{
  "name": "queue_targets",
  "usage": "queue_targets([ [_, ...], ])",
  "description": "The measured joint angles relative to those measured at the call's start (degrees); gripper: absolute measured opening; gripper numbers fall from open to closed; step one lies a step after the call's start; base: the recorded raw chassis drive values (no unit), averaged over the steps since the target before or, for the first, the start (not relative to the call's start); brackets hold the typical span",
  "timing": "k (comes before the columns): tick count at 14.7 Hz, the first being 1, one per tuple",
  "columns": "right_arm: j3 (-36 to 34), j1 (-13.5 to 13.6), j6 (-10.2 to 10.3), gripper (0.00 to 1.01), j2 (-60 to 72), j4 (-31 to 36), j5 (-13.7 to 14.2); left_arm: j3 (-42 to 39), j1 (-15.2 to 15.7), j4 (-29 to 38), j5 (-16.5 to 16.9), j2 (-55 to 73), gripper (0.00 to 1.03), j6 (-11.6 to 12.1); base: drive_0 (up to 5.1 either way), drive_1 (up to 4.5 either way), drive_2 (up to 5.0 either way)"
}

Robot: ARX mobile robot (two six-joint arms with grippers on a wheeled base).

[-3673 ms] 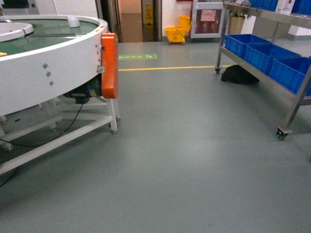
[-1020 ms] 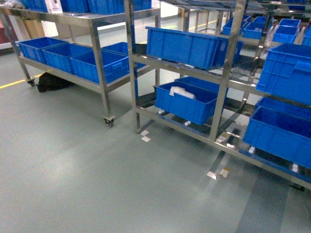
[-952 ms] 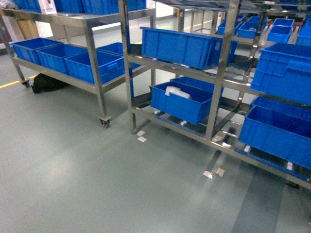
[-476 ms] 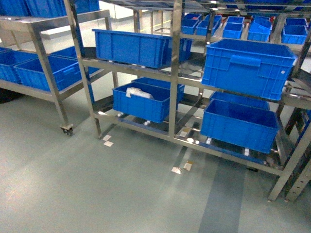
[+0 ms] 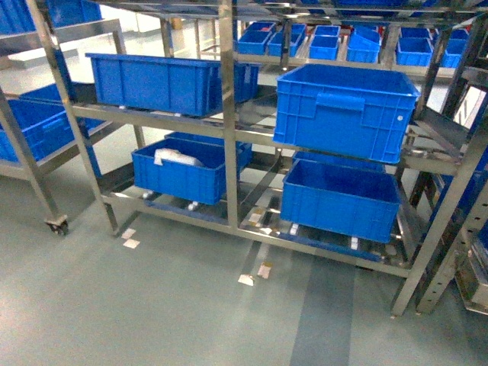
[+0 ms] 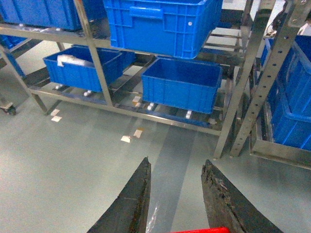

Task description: Pick red block from blue box to shelf

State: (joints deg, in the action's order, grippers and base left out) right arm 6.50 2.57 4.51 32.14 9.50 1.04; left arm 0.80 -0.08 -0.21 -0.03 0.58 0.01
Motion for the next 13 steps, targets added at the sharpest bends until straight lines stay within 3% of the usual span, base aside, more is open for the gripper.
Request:
queue_targets([
  [13,-0.04,0.00,0.00,0.27,0.02,-0.11,0.00,0.00,0.02,-0.02,0.02,0.00,0.98,0.00,0.1,4.19,-4.1],
])
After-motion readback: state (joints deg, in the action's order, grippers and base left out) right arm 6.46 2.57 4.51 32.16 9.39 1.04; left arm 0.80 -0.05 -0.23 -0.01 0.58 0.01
